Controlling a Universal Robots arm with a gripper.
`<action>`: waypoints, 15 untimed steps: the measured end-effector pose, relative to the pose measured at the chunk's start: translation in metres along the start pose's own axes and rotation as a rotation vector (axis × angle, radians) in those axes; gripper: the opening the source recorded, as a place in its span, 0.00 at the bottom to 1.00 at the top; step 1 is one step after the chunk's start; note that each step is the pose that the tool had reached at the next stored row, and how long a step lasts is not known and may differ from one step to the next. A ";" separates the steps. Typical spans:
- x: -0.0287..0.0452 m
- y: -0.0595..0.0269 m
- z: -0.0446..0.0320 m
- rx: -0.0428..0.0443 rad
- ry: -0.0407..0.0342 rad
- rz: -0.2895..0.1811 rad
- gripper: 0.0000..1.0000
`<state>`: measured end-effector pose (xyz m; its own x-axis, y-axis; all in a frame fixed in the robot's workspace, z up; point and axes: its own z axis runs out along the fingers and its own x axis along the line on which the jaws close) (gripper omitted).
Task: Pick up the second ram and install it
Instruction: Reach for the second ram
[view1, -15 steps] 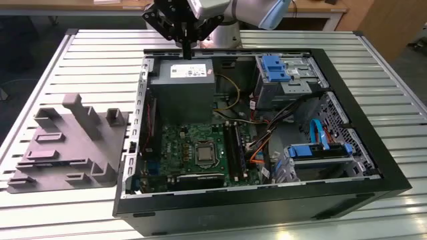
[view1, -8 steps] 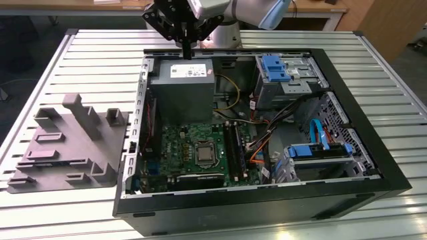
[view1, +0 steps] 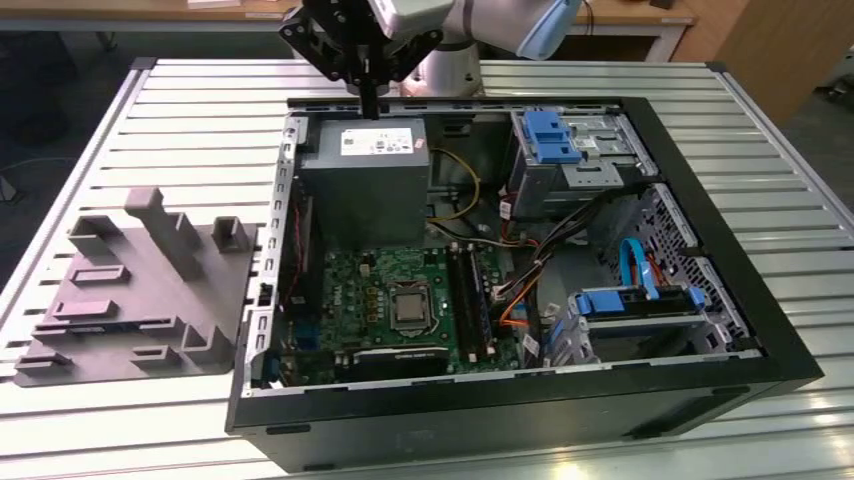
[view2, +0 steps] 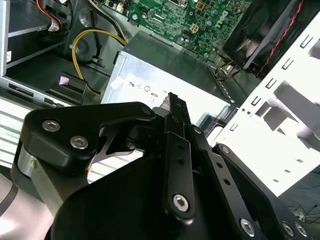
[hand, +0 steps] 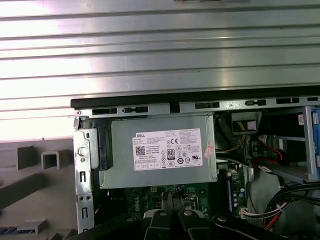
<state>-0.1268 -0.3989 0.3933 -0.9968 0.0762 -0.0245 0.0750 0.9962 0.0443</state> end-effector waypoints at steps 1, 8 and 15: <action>0.0013 -0.0001 0.0000 0.0000 0.0000 0.000 0.11; 0.0118 -0.0009 -0.0003 0.0000 0.0000 0.000 0.11; 0.0257 -0.0019 -0.0007 -0.0001 0.0000 0.000 0.11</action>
<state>-0.1526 -0.3989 0.3932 -0.9968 0.0763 -0.0245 0.0752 0.9962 0.0444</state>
